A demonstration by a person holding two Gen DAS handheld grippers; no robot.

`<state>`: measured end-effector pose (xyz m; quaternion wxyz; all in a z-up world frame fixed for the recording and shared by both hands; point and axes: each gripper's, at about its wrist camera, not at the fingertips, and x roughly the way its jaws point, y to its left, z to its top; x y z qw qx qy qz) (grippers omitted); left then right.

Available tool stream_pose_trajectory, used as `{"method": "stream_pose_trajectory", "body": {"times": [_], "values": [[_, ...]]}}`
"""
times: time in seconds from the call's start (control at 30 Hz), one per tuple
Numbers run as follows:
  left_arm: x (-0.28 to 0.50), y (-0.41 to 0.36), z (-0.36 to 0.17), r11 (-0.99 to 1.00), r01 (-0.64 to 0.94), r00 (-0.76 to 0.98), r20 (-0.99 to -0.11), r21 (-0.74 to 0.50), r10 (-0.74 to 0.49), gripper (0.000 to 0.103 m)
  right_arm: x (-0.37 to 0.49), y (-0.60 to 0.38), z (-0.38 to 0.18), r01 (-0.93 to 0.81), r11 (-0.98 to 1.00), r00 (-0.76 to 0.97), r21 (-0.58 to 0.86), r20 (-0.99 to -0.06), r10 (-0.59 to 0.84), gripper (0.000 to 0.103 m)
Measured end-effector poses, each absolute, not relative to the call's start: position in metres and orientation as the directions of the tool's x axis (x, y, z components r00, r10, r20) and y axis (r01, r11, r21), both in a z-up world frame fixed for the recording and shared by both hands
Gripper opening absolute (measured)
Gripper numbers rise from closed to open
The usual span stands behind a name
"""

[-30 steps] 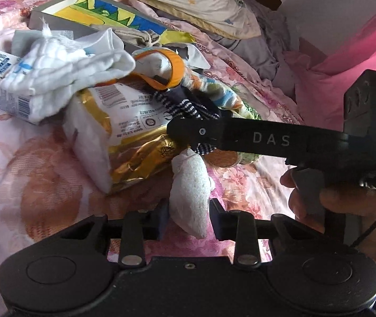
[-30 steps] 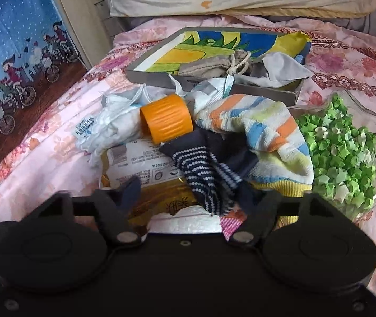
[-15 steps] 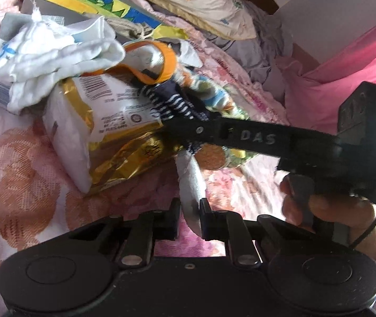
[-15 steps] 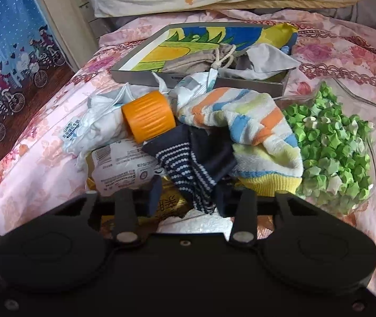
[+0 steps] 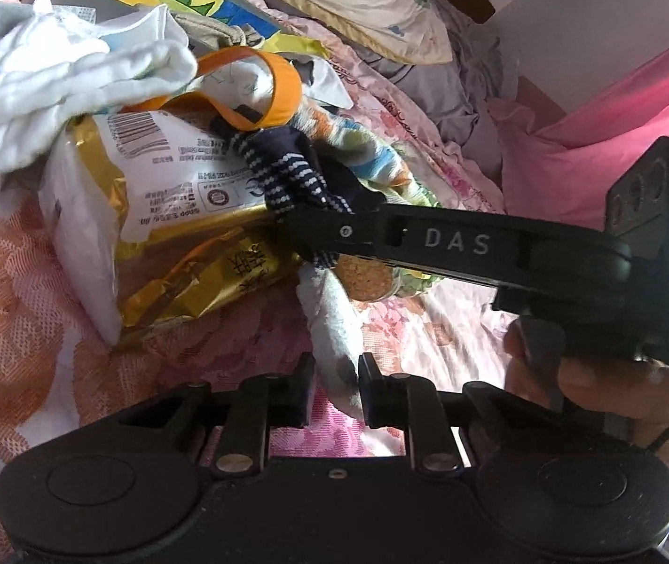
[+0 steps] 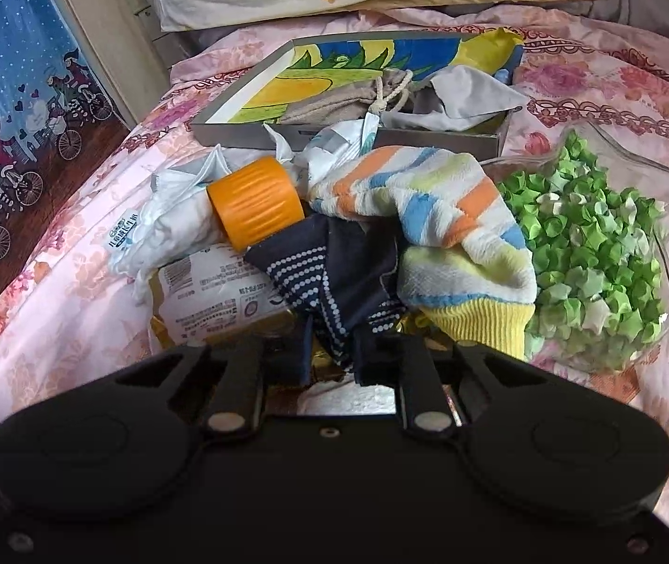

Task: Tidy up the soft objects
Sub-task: 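Close the left tool on the white fuzzy cloth while the right tool grips the striped sock, then lower the white cloth into the tray with the left tool while the right tool carries the sock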

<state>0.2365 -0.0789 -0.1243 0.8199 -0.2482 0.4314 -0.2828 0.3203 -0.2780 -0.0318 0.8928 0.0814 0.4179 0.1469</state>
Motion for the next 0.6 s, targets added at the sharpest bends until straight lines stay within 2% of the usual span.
{"method": "stream_pose_trajectory", "body": {"times": [0.23, 0.4, 0.6], "values": [[0.229, -0.081, -0.122, 0.765, 0.235, 0.498, -0.601, -0.600, -0.625, 0.014, 0.317, -0.278, -0.027, -0.165, 0.954, 0.625, 0.252, -0.721, 0.299, 0.006], [0.219, -0.080, -0.114, 0.782, 0.209, 0.509, -0.617, -0.588, -0.600, 0.011, 0.311, -0.282, -0.018, -0.159, 0.960, 0.670, 0.229, -0.690, 0.275, 0.001], [0.209, -0.070, -0.101, 0.817, 0.150, 0.525, -0.655, -0.557, -0.543, 0.011, 0.294, -0.277, 0.003, -0.199, 0.960, 0.718, 0.199, -0.637, 0.281, 0.000]]}}
